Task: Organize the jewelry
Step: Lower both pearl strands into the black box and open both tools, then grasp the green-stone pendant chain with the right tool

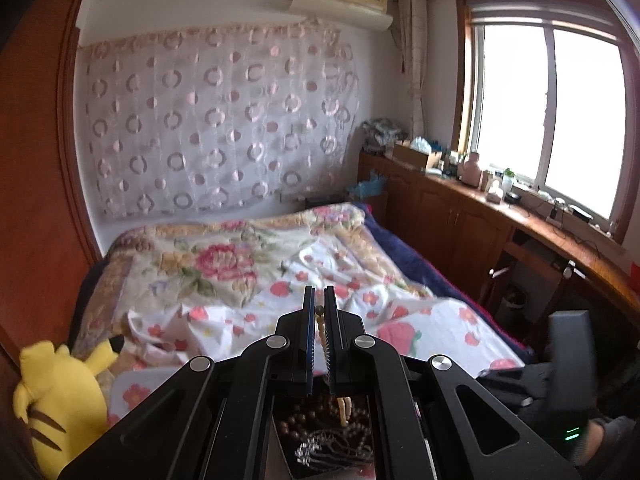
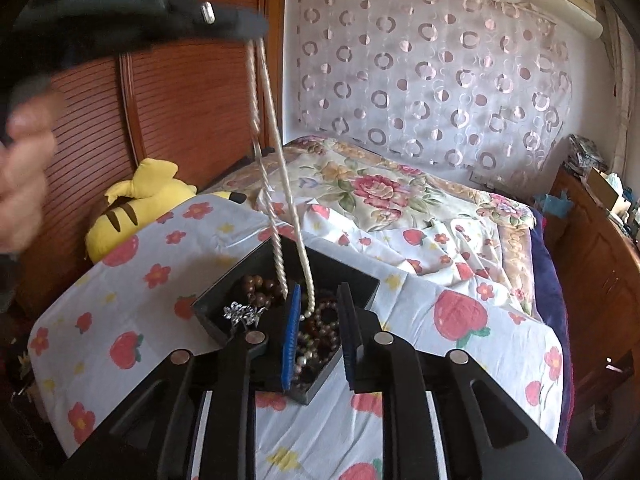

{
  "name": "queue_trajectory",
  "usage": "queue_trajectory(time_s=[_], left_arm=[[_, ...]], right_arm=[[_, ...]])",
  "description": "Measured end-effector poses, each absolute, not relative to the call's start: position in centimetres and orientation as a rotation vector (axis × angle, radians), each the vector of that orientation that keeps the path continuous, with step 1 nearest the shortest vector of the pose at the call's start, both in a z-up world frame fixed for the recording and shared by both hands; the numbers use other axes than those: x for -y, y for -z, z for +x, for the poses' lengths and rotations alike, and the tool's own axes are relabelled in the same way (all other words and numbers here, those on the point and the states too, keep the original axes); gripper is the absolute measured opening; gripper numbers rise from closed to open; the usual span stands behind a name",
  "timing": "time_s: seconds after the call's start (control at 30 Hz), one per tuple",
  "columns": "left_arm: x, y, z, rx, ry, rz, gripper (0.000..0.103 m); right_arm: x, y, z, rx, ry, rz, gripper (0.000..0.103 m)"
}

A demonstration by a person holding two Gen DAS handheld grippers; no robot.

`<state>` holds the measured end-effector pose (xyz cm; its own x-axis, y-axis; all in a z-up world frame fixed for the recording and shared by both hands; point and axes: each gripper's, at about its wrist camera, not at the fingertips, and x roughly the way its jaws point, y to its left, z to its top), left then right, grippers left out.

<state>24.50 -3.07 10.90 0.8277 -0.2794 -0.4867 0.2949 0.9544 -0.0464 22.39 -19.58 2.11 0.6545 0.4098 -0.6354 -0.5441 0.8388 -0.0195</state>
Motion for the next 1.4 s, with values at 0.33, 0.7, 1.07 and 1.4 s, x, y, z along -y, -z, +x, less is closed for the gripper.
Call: queue_trajectory(time_s=[0.33,0.7,1.07,1.4], left_arm=[[1.8,-2.8,22.2,-0.614,0.282,0.059,0.055],[-1.4,2.5,16.1,-0.65,0.243,0.043,0.095],[-2.6,4.0,11.0,-0.649,0.206,0.042,0.095],[-3.5,4.9,9.8,-0.668,0.212,0.018,0.095]], right_arm=[[20.5,0.3,18.2,-0.693,-0.581,-0.181,0.025],[18.9,3.9,13.1,-0.761,-0.668,-0.169,0.025],[15.4,7.4,9.9,-0.858,-0.747,-0.237,0.025],[14.2,8.1,10.5,-0.891,-0.725,-0.282,0.025]])
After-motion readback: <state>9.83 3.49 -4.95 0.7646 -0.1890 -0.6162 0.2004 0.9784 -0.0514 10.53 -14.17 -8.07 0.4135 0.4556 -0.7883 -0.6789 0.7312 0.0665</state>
